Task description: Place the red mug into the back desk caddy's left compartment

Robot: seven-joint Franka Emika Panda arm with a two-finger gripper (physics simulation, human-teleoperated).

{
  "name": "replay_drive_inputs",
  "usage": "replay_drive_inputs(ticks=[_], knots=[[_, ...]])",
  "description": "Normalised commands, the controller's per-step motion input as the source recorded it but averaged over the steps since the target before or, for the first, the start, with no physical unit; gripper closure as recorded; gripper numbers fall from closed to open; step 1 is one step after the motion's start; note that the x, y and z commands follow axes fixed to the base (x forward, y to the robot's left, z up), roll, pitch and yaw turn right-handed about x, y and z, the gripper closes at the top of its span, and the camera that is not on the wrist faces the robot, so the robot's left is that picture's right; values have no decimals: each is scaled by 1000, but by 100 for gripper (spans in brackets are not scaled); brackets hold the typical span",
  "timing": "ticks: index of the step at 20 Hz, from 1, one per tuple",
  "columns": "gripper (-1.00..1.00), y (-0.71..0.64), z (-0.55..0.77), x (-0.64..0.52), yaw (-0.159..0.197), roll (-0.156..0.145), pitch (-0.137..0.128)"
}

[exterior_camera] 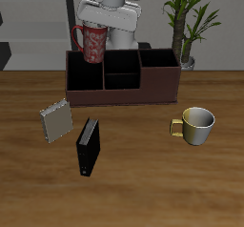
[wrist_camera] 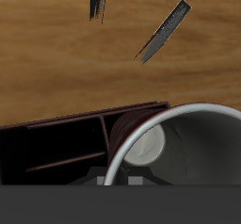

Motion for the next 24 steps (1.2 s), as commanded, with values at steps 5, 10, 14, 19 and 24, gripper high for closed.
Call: replay_drive_inputs(ticks=[5,10,14,19,24], knots=[[100,20,-100,53,-1,0,9],[100,-24,-141,15,-16,-34,9],[100,-30,-126,-13,-16,-33,-16],[100,-29,-128,-86,-14,-11,-19],[100,103,-127,-182,4,1,-50]])
